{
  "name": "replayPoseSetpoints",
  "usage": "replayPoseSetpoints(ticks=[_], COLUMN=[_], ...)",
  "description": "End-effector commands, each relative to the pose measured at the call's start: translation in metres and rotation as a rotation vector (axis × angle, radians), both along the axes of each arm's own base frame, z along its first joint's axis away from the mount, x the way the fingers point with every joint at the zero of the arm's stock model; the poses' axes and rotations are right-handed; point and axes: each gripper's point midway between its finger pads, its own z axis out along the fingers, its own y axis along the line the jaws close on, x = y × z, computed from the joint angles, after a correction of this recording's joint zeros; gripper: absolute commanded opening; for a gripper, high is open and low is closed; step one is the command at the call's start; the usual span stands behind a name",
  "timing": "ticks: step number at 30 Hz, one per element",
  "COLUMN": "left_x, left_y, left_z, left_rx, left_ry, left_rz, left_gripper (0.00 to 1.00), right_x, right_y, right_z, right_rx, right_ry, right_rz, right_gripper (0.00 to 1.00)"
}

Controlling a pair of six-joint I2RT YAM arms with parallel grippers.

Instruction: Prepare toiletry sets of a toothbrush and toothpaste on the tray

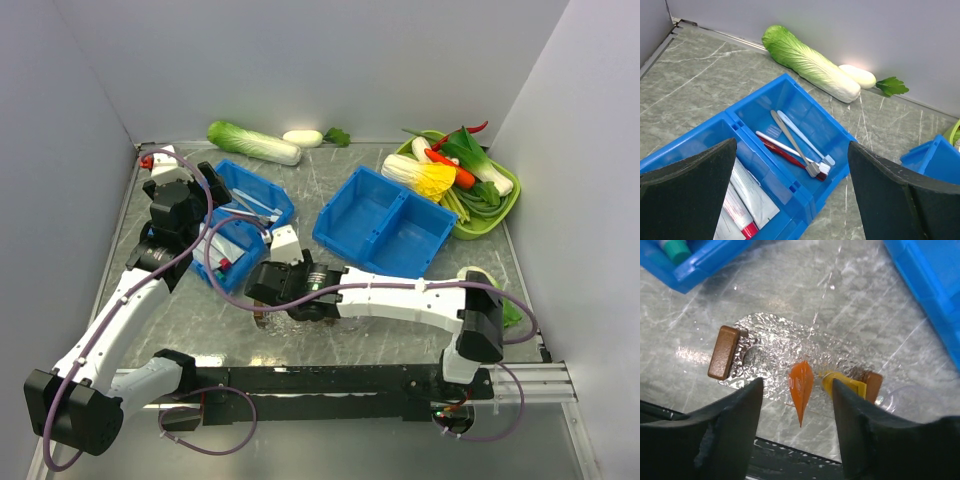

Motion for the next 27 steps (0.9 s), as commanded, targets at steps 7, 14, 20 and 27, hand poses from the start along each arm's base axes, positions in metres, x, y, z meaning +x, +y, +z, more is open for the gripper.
replayPoseSetpoints(ticks=[7, 14, 20, 27], left_x=[-0.007, -0.023, -0.029, -0.025], left_y=[-0.001, 0.017, 0.031, 0.030], left_z=[-0.009, -0.071, -0.109, -0.147], left_rx=[-0.037, -0.037, -0.050, -0.102], left_ry=[0.038, 0.249, 0.386, 0.546], left_rz=[-0.004, 0.089, 0.181, 0.220], left_gripper=[0.96, 0.97, 0.87, 0.65], right_x=[0.012, 0.040, 0.058, 0.068], right_y=[-0.013, -0.084, -0.155, -0.192], right_z=[0.119, 0.120, 0.124, 0.122], right_rx=[0.261, 0.396, 0.417, 0.424], right_ry=[-0.184, -0.175, -0.246, -0.284], right_rz=[0.136, 0.084, -0.033, -0.065], right_gripper=[0.78, 0.75, 0.75, 0.76])
